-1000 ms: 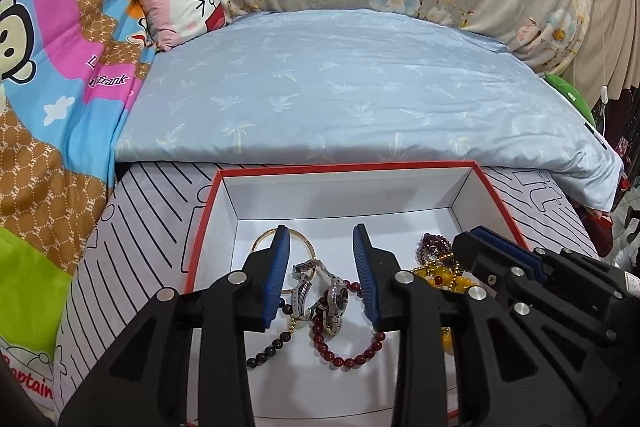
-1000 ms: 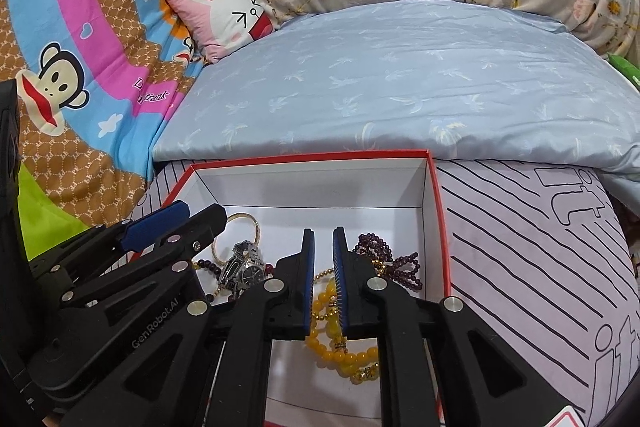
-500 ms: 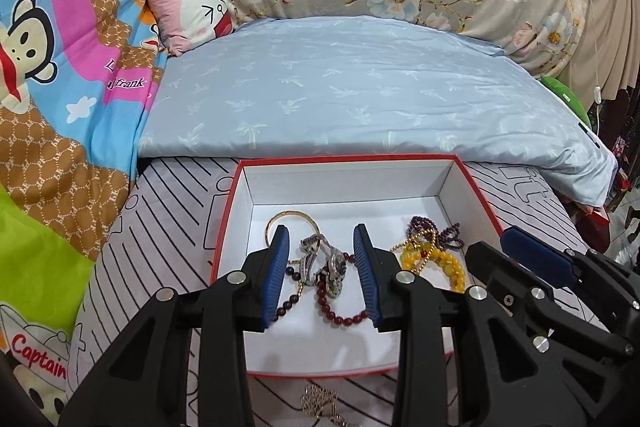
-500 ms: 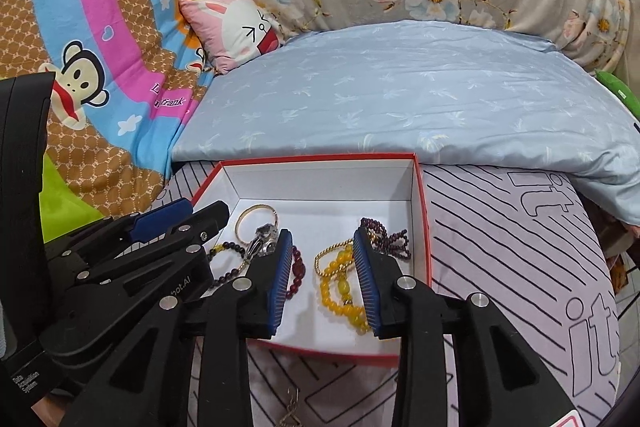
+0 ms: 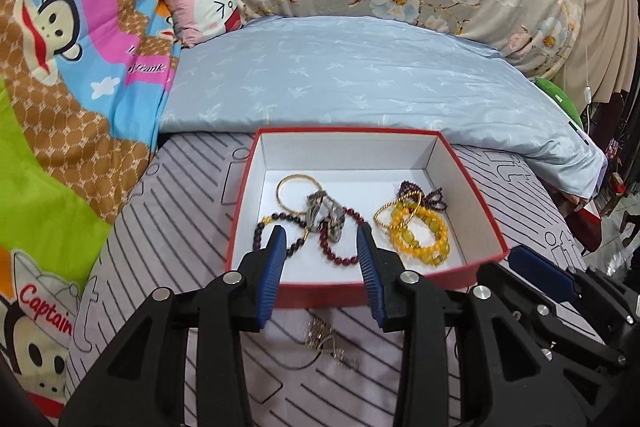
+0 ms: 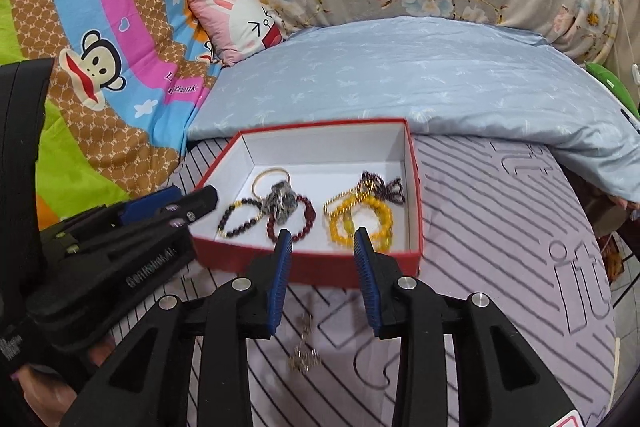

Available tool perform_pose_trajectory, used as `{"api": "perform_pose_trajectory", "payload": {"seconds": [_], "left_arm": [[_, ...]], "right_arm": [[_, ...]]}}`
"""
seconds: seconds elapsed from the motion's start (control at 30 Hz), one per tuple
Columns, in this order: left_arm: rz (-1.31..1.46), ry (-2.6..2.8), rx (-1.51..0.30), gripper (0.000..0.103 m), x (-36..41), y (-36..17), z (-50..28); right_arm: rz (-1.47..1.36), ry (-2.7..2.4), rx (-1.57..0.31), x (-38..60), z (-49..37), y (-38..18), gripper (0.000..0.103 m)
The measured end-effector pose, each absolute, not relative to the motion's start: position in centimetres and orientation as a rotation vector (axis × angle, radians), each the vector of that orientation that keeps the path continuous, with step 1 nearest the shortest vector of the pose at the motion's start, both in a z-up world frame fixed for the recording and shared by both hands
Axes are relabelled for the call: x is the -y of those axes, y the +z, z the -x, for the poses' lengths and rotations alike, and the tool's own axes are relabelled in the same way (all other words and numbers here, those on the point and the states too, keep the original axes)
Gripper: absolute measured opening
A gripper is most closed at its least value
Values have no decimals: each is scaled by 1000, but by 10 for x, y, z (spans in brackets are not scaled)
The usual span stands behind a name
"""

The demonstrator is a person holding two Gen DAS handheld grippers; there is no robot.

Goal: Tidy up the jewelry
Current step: 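Withdraw both open grippers from the box toward the silver chains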

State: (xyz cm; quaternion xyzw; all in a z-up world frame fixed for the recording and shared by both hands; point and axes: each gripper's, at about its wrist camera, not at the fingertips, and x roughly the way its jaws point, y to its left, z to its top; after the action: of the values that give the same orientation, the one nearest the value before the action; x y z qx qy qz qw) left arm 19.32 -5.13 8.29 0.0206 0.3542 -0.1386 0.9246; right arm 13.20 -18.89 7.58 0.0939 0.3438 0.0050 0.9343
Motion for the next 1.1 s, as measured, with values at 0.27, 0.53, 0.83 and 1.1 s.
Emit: {"api": "perform_pose_trajectory", "payload": {"seconds": [0.27,0.53,0.83,1.1], "left_arm": [[-10,-258,-781,37,19,56,-167],[15,-253,-859,37,5,16,-151],[35,-240,-877,41,-3,5,-147],[30,-244,-885,43,-1,1,-147]], "right_arm": [[-192,4,-788,187,-98,37,33],[-205,26,-856,173,-95,5,33],[-190,38,-888,158,-111,-8,33],[-92,-7,-883,147,-117,-10,27]]}}
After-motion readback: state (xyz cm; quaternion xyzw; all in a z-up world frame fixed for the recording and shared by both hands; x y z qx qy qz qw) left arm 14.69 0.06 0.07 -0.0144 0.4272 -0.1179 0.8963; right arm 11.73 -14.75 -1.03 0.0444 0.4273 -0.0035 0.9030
